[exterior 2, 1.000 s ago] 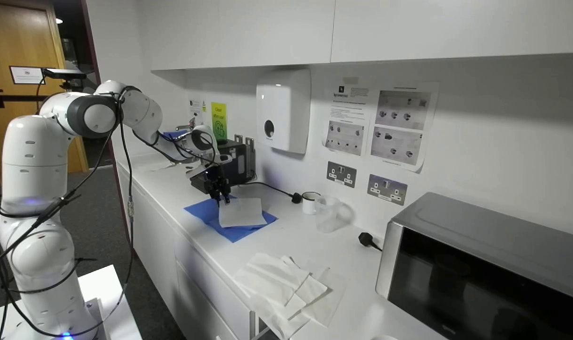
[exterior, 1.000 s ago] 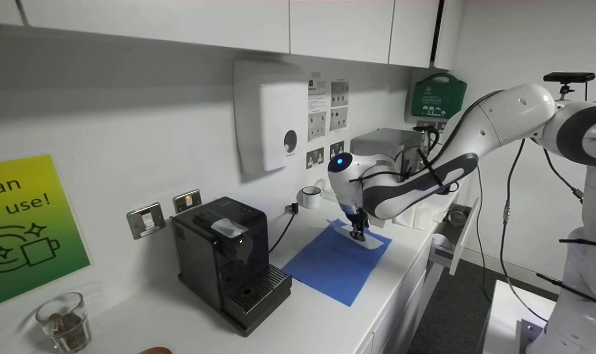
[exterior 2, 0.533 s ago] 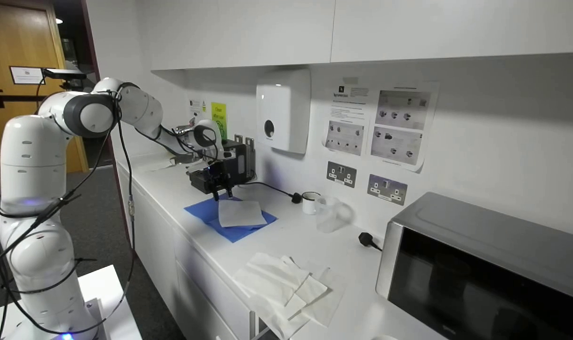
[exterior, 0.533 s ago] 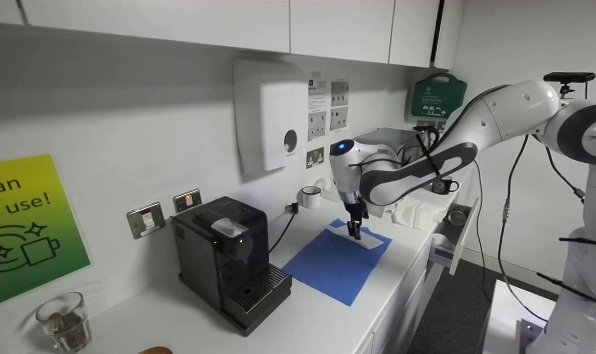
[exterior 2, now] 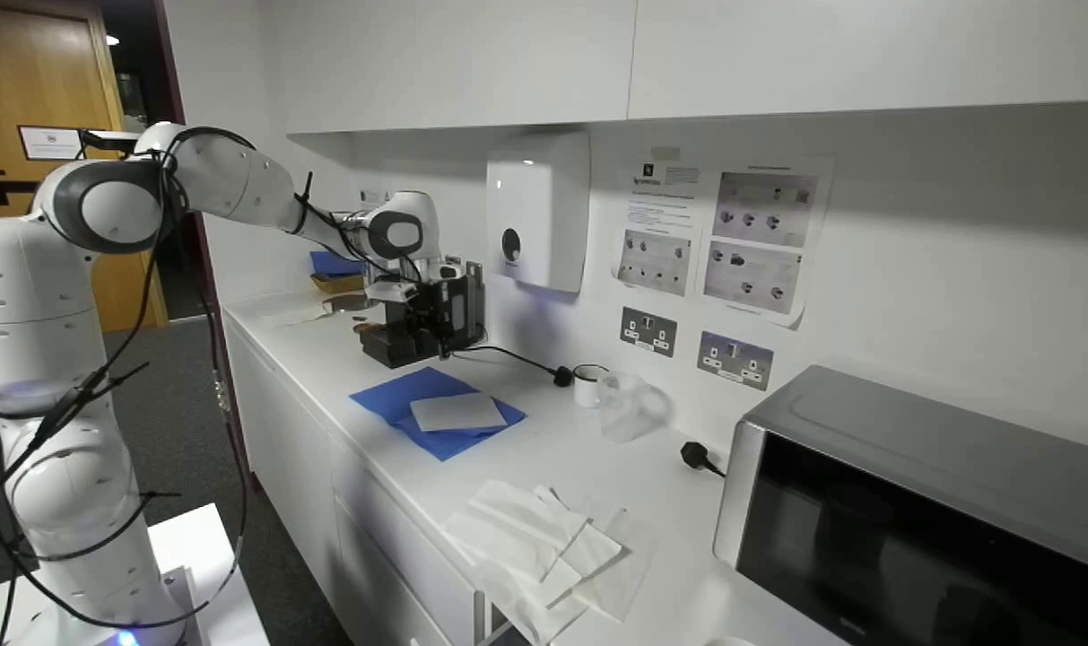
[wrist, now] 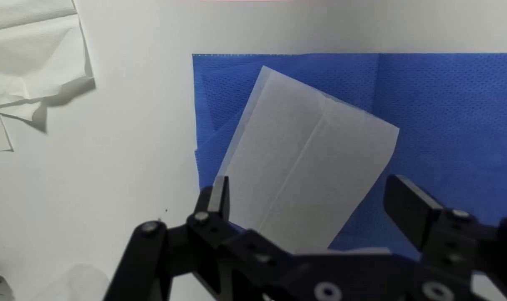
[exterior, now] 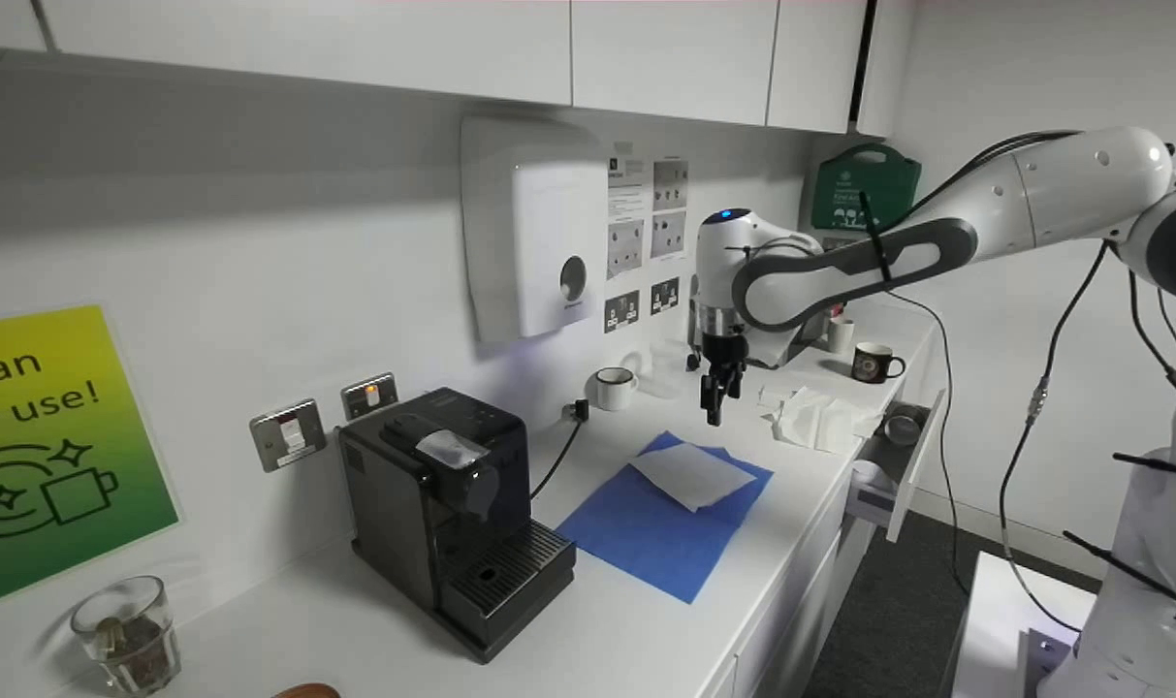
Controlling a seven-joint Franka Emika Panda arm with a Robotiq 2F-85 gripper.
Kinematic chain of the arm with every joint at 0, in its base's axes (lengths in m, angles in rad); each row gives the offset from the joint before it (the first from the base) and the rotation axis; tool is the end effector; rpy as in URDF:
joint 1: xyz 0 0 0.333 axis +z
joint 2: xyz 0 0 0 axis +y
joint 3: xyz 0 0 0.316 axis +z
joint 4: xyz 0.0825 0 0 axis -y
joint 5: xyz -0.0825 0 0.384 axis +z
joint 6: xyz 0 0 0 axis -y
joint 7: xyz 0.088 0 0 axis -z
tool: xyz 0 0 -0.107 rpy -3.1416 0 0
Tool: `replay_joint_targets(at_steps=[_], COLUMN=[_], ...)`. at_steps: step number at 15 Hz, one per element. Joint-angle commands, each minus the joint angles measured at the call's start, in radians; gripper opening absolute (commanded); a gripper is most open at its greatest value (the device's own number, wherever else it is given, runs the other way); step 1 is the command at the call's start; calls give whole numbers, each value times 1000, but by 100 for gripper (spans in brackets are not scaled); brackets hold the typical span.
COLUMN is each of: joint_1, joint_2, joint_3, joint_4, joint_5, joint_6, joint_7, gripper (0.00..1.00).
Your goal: Unfold the blue placemat, place the white napkins on the mat then fold the mat in half
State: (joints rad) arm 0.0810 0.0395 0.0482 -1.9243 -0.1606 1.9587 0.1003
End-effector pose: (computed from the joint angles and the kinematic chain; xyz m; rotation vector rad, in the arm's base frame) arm 0.5657 0.0626 0.4680 2.9923 0.1349 0.0177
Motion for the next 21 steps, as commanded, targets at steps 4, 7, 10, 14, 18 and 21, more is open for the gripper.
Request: replay_joint_targets(at_steps=[4,7,10,14,18,21], joint_1=[-80,-99,-115,-135,-153,-171], joint_2=[-100,-91,-74,-74,-69,-59], joint_3=[-67,-90,-108,-126,-143,-160], joint_4=[-127,-164,-189,-238,-267,-275], joint_5=[134,131,124,101,44,48], joint_6=[124,159,154,158,185,237], joint_7=[-151,-233,-281,-307,-273,-239], gripper=[100,100,100,100,100,100])
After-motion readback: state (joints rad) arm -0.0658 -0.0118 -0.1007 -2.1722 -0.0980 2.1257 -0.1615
